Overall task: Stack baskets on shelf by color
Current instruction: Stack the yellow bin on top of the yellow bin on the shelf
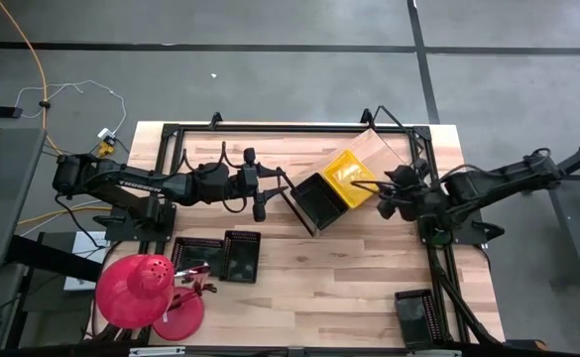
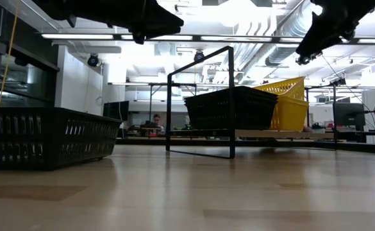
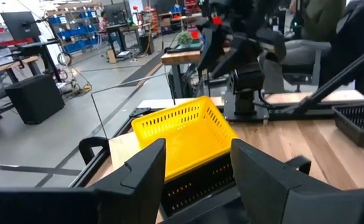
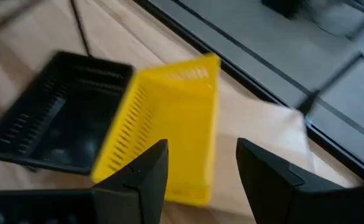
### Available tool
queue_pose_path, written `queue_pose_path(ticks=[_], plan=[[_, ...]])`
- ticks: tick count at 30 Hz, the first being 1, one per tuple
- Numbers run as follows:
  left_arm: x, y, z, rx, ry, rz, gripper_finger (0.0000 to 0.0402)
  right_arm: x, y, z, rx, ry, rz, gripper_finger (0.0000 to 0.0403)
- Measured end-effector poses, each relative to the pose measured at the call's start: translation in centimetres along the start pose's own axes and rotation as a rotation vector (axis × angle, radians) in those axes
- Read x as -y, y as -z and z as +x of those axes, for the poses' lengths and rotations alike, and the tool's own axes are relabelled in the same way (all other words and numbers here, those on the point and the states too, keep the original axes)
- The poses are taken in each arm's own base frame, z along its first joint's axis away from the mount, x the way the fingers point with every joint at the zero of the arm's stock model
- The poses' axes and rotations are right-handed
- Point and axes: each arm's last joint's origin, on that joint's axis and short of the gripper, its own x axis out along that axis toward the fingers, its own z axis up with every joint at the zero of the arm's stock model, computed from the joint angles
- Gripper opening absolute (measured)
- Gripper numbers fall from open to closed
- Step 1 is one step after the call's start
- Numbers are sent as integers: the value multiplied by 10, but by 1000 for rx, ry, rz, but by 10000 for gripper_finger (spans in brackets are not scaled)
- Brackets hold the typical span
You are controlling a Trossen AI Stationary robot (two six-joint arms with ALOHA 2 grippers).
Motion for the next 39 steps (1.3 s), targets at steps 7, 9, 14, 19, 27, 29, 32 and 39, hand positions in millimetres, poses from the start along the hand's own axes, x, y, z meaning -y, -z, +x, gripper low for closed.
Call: queue_pose_path(ticks=[7, 9, 14, 19, 27, 29, 32, 39], plan=[[0, -2, 0, 22, -8, -36, 168, 7, 6, 2, 143, -139, -11, 176], [-1, -2, 0, 22, -9, -35, 168, 9, 6, 1, 154, -153, -6, 176], [-1, -2, 0, 21, -19, -34, 168, 14, 4, 0, 171, -149, 22, 176], [-1, -2, 0, 20, -19, -11, 168, 15, 3, 0, 180, -136, 6, 176], [-2, -5, -2, 23, -35, 48, 168, 19, 1, -1, 247, 17, -59, 176], [-4, -8, -5, 37, -52, 58, 168, 21, 0, -1, 277, 102, -65, 176], [-9, -14, -11, 54, -75, 59, 168, 23, -1, -1, 299, 140, -7, 176], [-25, -21, -26, 32, -70, 29, 168, 24, -3, 4, 243, 55, -16, 176]])
